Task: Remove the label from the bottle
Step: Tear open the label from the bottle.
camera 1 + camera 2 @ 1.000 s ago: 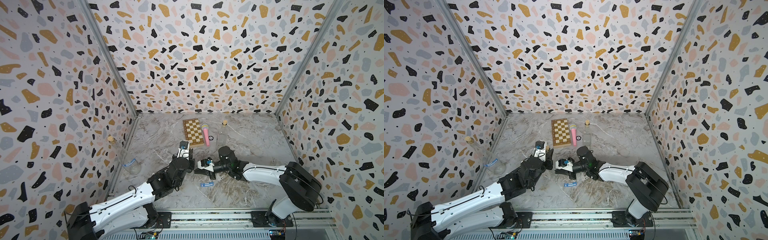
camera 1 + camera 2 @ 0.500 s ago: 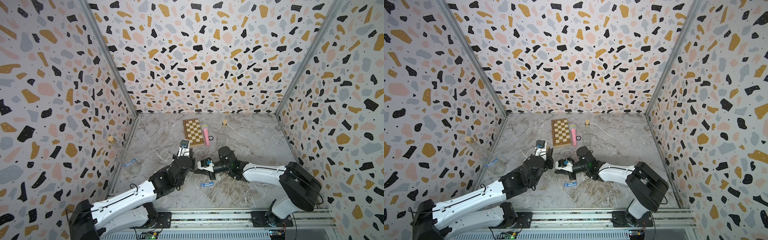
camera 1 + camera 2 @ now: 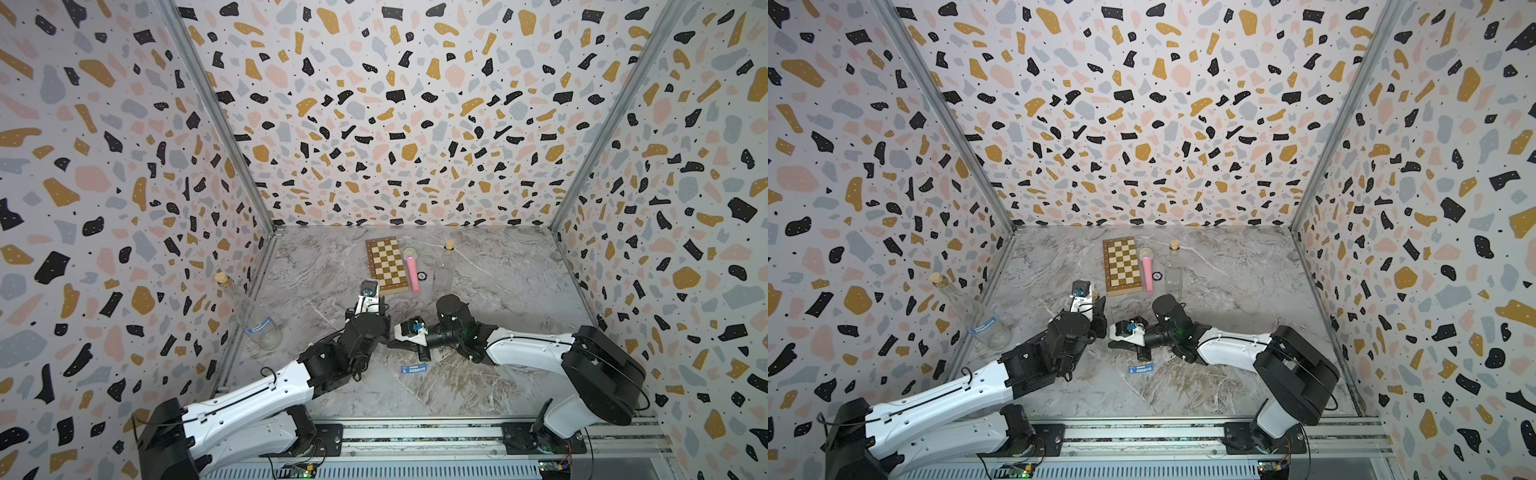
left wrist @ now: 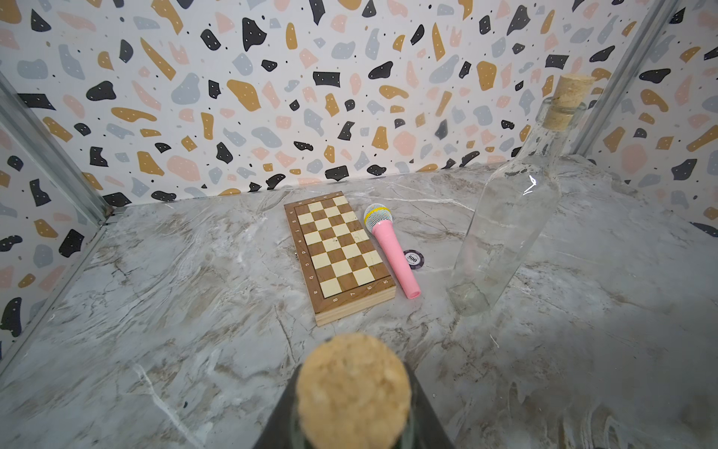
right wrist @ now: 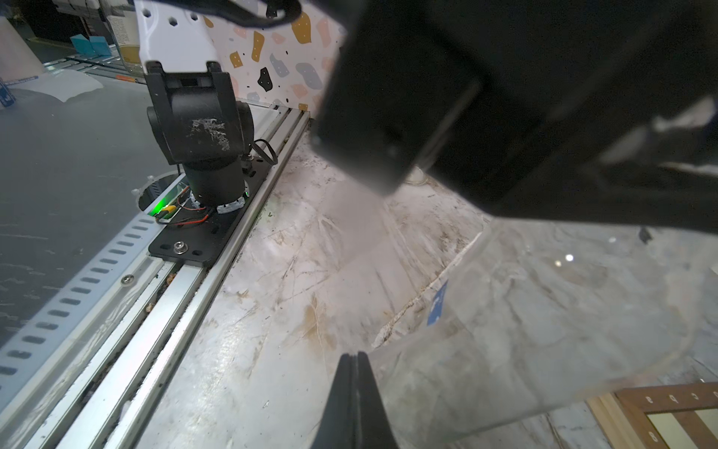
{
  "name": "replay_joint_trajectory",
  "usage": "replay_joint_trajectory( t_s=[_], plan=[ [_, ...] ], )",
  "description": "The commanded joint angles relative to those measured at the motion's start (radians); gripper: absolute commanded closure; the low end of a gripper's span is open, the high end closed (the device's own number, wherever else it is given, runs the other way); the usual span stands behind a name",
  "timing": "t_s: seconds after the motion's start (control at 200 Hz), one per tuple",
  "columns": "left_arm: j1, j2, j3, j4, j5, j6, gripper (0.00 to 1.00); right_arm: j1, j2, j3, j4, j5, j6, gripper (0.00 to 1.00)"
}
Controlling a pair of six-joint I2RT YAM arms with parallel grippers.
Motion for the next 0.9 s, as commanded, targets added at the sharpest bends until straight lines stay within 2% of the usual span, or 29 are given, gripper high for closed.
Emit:
replay_joint_trajectory(
  t_s=[0.0,0.395,0.501,0.611,0.706,0.801,0.896],
  plan=[
    [-0.003,0.000,0.043,0.027,-0.033,-0.008,1.00,0.016,-0.035,-0.008,0.015,-0.007,0.009,1.00],
    [-0.005,0.000,0.040,0.027,-0.036,-0.010,1.00,0.033,-0.058,0.013,-0.053,-0.030,0.014,1.00],
    [-0.005,-0.002,0.040,0.025,-0.034,-0.010,1.00,0.050,-0.135,-0.008,-0.079,-0.006,0.029,0.83],
    [-0.007,-0.007,0.038,0.025,-0.038,-0.010,1.00,0.050,-0.230,-0.049,-0.078,0.040,0.058,0.74],
    [-0.007,-0.011,0.037,0.025,-0.042,-0.012,1.00,0.050,-0.284,-0.101,-0.032,0.147,0.085,0.65],
    [-0.008,-0.015,0.039,0.023,-0.058,-0.025,1.00,0.047,-0.288,-0.146,0.042,0.256,0.129,0.57],
    [-0.011,-0.011,0.056,0.006,-0.095,-0.055,1.00,0.048,-0.265,-0.174,0.122,0.262,0.167,0.53]
  ],
)
